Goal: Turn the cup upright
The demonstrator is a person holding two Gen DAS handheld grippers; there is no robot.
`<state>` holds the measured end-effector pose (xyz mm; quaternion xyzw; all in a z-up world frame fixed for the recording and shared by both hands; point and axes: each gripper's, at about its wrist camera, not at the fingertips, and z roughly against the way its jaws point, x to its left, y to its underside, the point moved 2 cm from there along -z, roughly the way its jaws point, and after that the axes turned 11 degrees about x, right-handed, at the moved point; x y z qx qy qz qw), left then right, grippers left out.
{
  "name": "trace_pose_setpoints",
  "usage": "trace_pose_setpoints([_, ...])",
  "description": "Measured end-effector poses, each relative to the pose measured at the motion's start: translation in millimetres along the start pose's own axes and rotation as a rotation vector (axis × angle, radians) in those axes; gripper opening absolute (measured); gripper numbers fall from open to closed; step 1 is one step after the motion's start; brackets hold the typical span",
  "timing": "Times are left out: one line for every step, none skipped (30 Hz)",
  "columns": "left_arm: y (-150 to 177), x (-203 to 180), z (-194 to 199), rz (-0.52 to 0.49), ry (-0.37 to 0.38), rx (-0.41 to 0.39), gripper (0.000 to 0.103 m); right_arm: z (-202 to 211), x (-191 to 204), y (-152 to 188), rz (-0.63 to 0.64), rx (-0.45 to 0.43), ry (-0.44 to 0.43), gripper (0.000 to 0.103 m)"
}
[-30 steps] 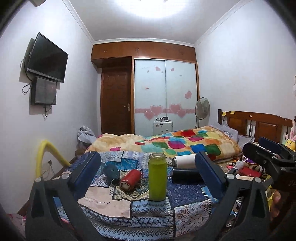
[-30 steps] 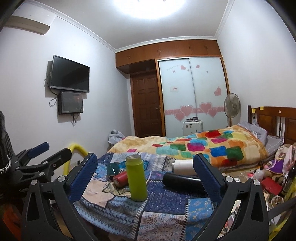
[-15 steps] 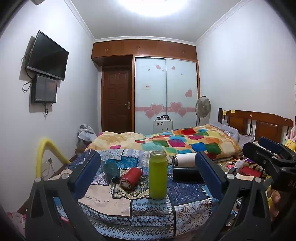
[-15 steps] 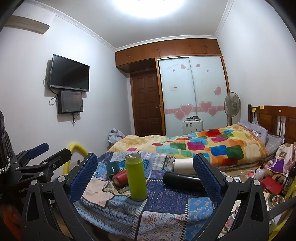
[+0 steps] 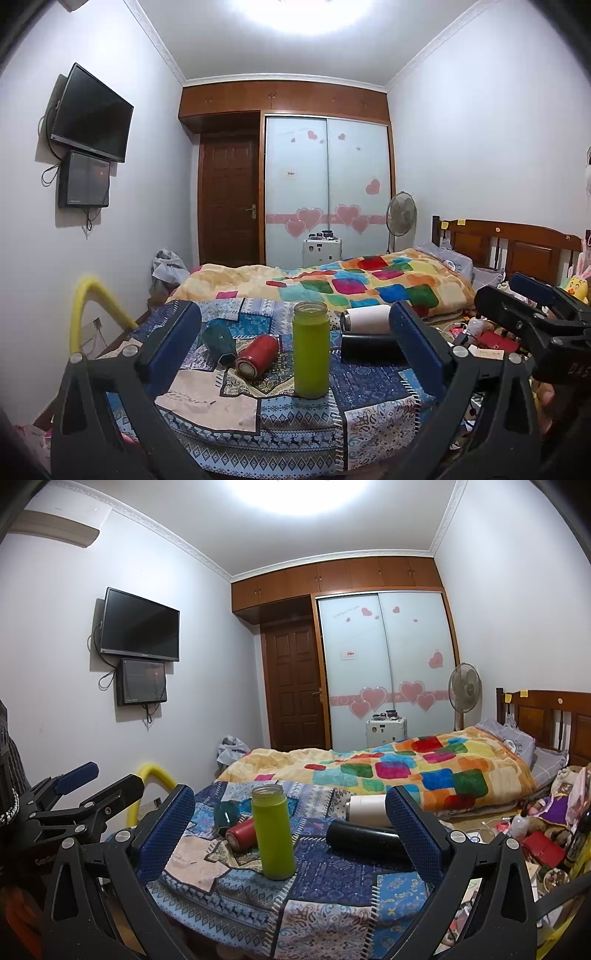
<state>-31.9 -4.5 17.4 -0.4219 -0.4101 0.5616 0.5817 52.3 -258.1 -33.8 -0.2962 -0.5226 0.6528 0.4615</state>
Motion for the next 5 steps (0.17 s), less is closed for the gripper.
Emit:
trace_pose_setpoints([0.6, 0.2, -0.4, 0.000, 0.001, 0.003, 0.103, 0.0, 0.2, -0.1, 0.000, 0.000, -0.001, 0.103])
trace_pose_setpoints([1.1, 0.3, -0.6, 0.001, 0.002, 0.004, 0.103, -0.3, 0.7, -0.2, 0.001, 0.001, -0.001, 0.103])
trace_pose_setpoints([1.6, 0.7, -0.8, 0.001, 0.002, 0.005, 0.103, -1.2, 1.0, -0.5, 0.002, 0.000, -0.001, 0.103])
trace_pose_setpoints([1.9, 1.1, -0.8, 0.003, 0.001, 0.007, 0.103, -1.2, 1.6, -0.7, 0.003, 0.000, 0.000, 0.103])
trace_pose_setpoints([2.1, 2.1, -0.4, 0.004, 0.001, 0.007, 0.103, -1.3, 2.8, -0.8, 0.005, 0.000, 0.001, 0.103])
